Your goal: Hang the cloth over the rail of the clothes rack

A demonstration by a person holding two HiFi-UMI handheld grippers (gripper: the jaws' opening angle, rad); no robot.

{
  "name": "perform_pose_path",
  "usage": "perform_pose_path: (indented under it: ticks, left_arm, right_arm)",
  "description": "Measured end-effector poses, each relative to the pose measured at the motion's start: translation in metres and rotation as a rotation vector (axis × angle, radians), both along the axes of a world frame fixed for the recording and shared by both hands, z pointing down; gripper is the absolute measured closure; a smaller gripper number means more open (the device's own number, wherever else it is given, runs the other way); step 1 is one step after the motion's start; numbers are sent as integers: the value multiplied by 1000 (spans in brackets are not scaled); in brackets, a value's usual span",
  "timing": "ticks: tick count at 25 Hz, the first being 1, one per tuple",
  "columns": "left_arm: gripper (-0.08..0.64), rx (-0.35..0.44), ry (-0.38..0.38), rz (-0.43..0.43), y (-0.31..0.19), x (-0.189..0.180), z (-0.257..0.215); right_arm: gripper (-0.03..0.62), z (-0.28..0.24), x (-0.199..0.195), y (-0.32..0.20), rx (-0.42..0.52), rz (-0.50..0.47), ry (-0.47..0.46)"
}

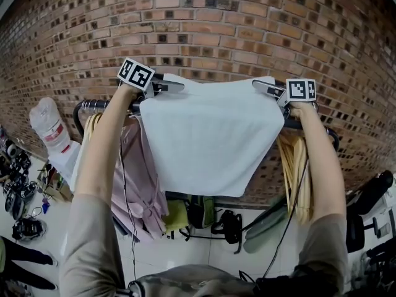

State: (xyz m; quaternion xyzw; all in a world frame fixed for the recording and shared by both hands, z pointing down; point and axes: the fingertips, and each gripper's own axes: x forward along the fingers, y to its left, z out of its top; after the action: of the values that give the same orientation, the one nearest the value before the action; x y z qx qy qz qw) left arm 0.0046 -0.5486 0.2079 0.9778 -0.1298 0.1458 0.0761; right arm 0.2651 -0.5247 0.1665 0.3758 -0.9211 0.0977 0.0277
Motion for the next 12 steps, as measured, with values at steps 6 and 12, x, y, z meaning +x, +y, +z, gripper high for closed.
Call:
perform_pose_path:
  ticks: [6,12]
  left_arm:
    - [218,-48,-42,61,12,5,11]
    - [218,-89,-136,126,22,9,31]
  right_arm:
    - [117,-10,9,-4,13,36,-71]
    - [117,-15,19,-6,51,84,-83]
